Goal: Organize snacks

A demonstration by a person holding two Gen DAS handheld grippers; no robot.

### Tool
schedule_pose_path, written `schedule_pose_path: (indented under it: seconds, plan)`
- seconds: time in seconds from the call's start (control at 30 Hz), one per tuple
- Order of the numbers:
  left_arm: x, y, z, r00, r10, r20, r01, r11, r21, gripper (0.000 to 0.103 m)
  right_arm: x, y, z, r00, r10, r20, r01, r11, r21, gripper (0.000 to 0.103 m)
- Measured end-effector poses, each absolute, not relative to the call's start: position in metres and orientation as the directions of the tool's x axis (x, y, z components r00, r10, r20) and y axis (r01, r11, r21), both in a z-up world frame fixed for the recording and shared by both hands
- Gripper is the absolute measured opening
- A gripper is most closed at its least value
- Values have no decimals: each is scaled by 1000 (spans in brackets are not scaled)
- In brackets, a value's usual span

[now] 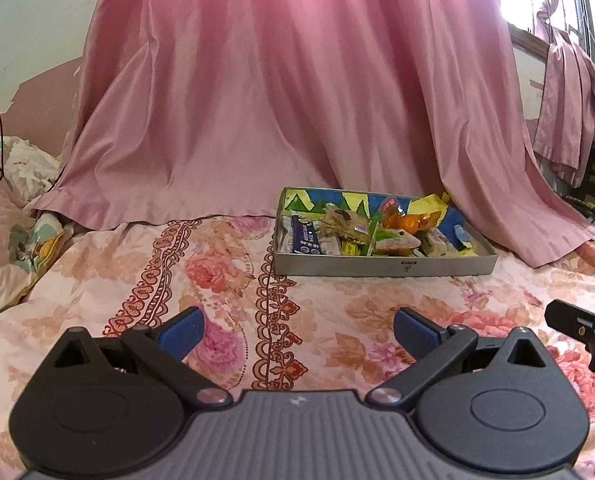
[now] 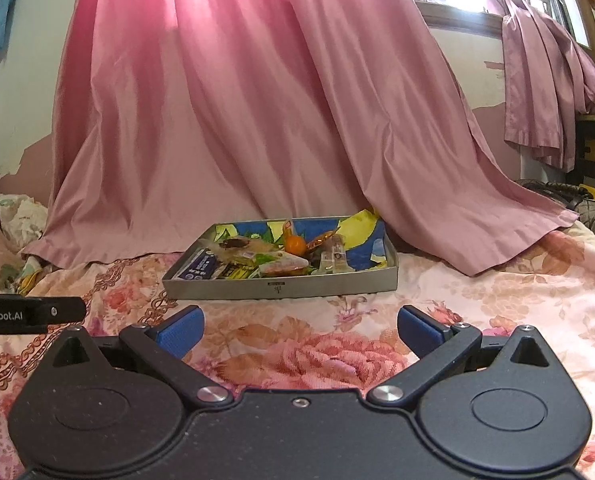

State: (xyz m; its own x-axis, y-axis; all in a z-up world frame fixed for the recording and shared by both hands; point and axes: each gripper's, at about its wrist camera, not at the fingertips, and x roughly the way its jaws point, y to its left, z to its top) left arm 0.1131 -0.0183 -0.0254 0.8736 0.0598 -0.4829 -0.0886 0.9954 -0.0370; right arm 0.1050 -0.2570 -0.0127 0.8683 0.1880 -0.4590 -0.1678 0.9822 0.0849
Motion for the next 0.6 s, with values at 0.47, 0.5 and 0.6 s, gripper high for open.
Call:
schedule_pose_path:
  seconds: [0.47,0.5,0.6]
  plan:
    - [118,-14,-38,883,105,-457,-133,991,-29,103,117,-255,-28,889,167,-425,-150,986,74,102]
    - [119,-15,-38,883,106,-457,-132,991,-25,103,117,-256,-27,891,166,-423,-147,986,77,102]
    - [122,-17,-41,882,113,-458,-132,991,-10,103,116,-258,-25,899,151,-411,-131,988,77,102]
